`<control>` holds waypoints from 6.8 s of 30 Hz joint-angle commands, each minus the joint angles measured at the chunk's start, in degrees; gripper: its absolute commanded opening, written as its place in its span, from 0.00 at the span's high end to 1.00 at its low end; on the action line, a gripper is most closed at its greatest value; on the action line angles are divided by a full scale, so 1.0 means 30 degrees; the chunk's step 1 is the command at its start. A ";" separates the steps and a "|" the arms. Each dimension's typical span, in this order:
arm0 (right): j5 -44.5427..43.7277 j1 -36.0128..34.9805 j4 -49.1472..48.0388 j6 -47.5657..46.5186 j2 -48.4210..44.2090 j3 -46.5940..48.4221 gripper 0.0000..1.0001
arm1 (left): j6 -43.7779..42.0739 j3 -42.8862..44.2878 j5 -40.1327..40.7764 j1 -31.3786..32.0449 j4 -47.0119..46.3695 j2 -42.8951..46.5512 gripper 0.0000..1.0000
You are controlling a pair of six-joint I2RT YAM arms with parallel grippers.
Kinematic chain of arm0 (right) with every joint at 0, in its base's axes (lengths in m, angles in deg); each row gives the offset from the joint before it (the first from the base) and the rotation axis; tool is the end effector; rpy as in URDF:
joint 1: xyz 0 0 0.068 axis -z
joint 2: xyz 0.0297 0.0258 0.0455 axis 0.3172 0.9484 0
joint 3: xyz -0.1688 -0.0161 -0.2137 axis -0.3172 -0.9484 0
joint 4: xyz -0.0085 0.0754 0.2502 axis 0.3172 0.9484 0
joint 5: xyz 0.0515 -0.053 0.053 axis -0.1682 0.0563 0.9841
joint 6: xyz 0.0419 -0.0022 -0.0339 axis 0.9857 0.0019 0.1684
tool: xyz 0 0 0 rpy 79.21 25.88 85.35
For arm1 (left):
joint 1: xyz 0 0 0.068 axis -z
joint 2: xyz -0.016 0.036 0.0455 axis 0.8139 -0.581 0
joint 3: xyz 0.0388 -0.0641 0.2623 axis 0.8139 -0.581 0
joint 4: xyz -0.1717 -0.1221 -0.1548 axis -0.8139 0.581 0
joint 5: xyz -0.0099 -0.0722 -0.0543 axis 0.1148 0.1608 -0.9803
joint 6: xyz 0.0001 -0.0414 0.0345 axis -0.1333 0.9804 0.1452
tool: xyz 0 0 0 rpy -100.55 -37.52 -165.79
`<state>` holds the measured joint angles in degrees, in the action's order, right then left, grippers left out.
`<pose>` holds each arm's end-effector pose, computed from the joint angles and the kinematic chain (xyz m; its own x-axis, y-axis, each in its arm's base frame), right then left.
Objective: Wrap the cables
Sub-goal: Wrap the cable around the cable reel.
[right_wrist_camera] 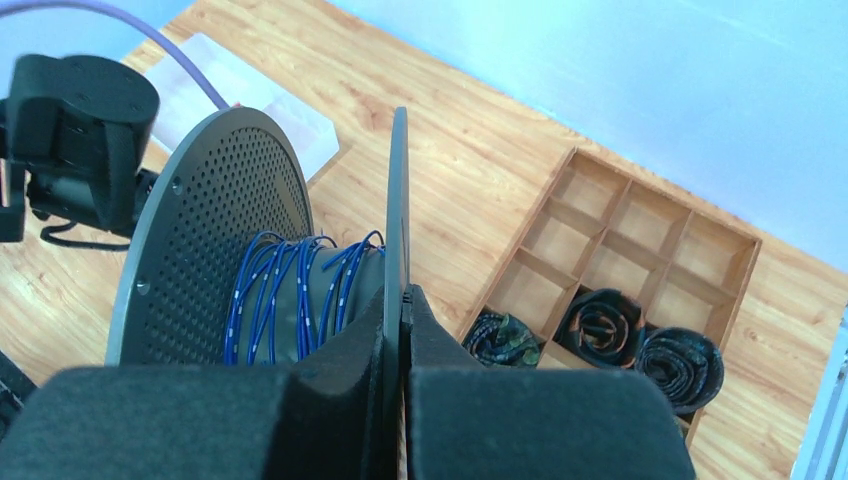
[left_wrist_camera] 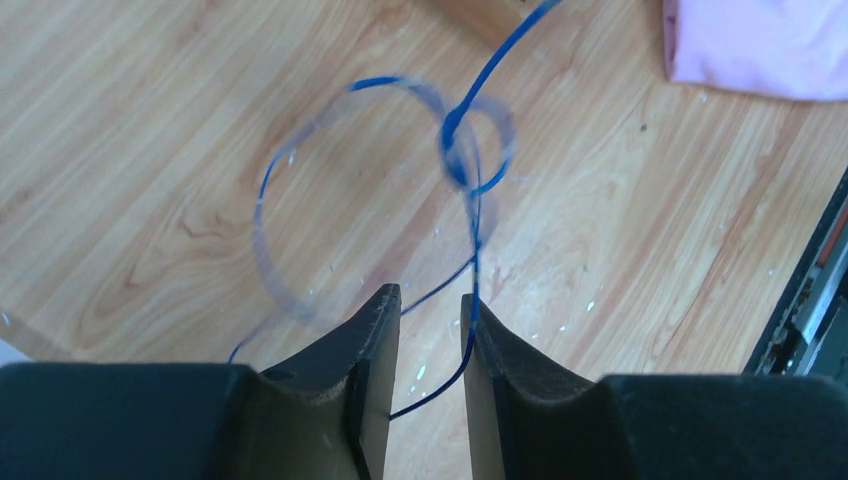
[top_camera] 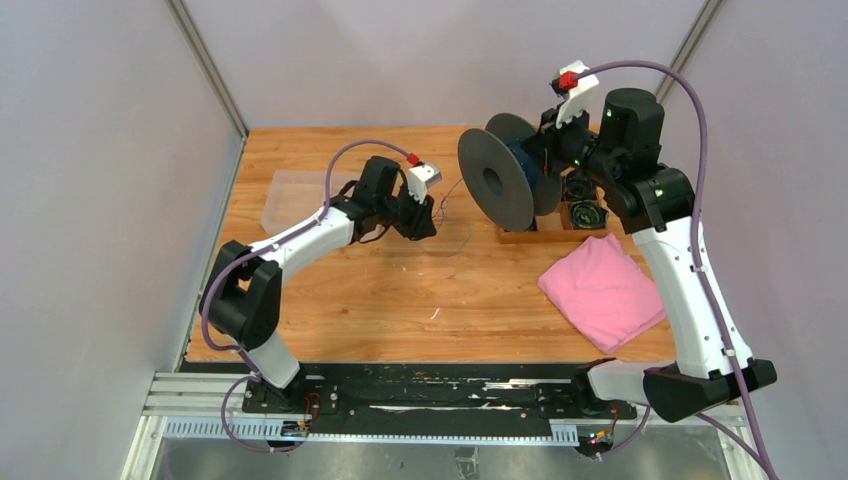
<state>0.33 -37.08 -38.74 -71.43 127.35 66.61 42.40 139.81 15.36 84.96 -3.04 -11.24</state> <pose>0.2354 0.0912 0.4945 -0.1462 -0.1270 -0.9811 -0.6121 0.7907 -0.0112 0.3120 -0.2026 0.2538 -0.4939 0.3236 -0.8071 0.7828 0.5696 -0.2507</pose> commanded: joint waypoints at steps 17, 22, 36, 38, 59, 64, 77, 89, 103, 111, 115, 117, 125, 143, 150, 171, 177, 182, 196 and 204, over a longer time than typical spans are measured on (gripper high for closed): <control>-0.2428 0.0617 -0.1419 -0.0687 -0.0942 0.0468 0.99 | -0.1779 -0.0444 -0.1758 -0.1828 0.2835 0.1226 1.00; -0.4373 0.0706 -0.1397 -0.1447 -0.1102 0.0239 0.99 | -0.3484 -0.0509 -0.1988 -0.2214 0.4948 0.2071 1.00; -0.5207 0.0785 -0.1516 -0.2218 -0.1433 -0.0333 0.99 | -0.6520 0.0505 0.3797 -0.4024 1.0752 0.5106 0.99; -0.5222 0.0777 -0.1531 -0.2313 -0.1414 -0.0377 0.99 | -0.7768 0.0335 0.5612 -0.4095 1.1982 0.5668 0.99; -0.2664 0.0535 -0.1663 -0.1586 -0.1252 -0.1575 0.99 | -1.3874 0.2190 0.3309 -0.5428 1.8282 0.7445 0.18; -0.0648 0.0315 -0.1252 -0.1070 -0.1248 -0.1159 0.99 | -1.1451 0.5383 -0.3658 -0.5415 1.7300 0.5575 0.12; 0.2186 -0.0185 0.0028 0.0836 -0.0489 0.1138 0.99 | 0.3322 0.2733 -0.6317 -0.4012 -0.0084 0.1517 0.09; 0.1362 -0.0257 0.0635 0.1771 0.0321 0.1739 0.99 | 0.6533 0.1154 -0.5789 -0.0369 -0.6642 -0.1366 0.21; -0.1116 -0.0271 0.0626 0.2479 0.0714 0.2733 0.99 | 0.9476 -0.2122 -0.5025 0.0040 -1.1392 -0.2098 0.77; -0.3595 -0.0251 0.0252 0.3691 0.1707 0.3316 0.99 | 0.9067 -0.2584 -0.4504 0.1021 -1.1398 -0.2003 0.96; -0.4834 -0.0253 -0.0349 0.3938 0.2083 0.3234 0.99 | 0.8600 -0.2847 -0.4212 0.1791 -1.1398 -0.1903 1.00; -0.5725 -0.0264 -0.0805 0.3790 0.2156 0.3020 0.99 | 0.8273 -0.3056 -0.4070 0.2210 -1.1396 -0.1717 1.00; -0.7125 -0.0249 -0.1879 0.3774 0.2701 0.2012 0.99 | 0.7310 -0.3298 -0.3705 0.3922 -1.1398 -0.1055 1.00; -0.9872 -0.0531 -0.4801 0.1939 0.3058 -0.1139 0.99 | 0.6076 -0.1573 -0.4095 0.5778 -0.9289 -0.0191 1.00; -1.0443 -0.0902 -0.5864 0.1110 0.2673 -0.2881 0.99 | 0.5741 0.0500 -0.4760 0.5778 -0.6927 -0.0307 0.93; -1.0990 -0.2145 -0.7497 -0.1263 0.0712 -0.6952 0.99 | 0.2540 0.6640 -0.3954 0.5698 0.1417 -0.0955 0.95; -1.0423 -0.2331 -0.7286 -0.1431 -0.0034 -0.7731 0.99 | 0.2499 0.7404 -0.3900 0.5207 0.1815 -0.0718 0.98; -1.0064 -0.2485 -0.7128 -0.1733 -0.0460 -0.8321 0.99 | 0.2894 0.8108 -0.4029 0.4581 0.1795 -0.0706 0.98; -0.8151 -0.3303 -0.7026 -0.2825 -0.0904 -0.9244 0.99 | 0.5157 0.9212 -0.4674 0.3100 0.0637 -0.1391 0.93; -0.7029 -0.3412 -0.6890 -0.3132 -0.1373 -0.9746 0.99 | 0.5702 0.9228 -0.5011 0.2172 0.0469 -0.1563 0.94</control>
<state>-22.99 -45.54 -58.43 -78.92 125.91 37.78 58.16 165.40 1.75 92.61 1.97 -15.43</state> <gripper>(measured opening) 0.019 0.069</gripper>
